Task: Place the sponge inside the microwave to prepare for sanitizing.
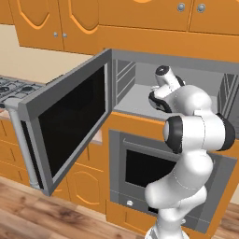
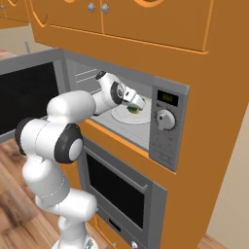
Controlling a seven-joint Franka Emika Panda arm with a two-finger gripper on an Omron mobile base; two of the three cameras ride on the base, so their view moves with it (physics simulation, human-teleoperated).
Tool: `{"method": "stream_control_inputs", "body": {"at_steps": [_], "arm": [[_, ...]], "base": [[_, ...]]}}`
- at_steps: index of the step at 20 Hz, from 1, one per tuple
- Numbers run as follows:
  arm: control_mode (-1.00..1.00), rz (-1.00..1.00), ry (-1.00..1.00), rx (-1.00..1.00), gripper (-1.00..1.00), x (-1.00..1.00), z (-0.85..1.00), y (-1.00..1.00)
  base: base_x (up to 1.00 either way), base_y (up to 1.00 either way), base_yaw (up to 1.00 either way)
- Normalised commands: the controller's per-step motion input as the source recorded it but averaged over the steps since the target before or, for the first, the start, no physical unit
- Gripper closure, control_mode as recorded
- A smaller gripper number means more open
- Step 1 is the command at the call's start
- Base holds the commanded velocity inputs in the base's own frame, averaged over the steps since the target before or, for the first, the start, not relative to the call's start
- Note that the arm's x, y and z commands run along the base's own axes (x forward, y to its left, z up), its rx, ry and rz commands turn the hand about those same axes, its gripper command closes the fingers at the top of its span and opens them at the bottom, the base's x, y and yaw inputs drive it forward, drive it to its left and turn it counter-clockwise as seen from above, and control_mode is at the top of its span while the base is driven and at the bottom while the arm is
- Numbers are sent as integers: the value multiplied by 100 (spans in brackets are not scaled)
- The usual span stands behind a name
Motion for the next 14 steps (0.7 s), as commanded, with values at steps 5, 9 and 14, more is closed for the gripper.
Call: {"method": "stream_control_inputs", "body": {"at_steps": [5, 9, 14], "arm": [[-100, 0, -3, 0, -100, 3, -6, 0], [-100, 0, -4, 0, -100, 2, 0, 0], [-100, 0, -4, 0, -100, 0, 0, 0]], "base": [[0, 0, 0], [0, 0, 0], [0, 0, 0]]}}
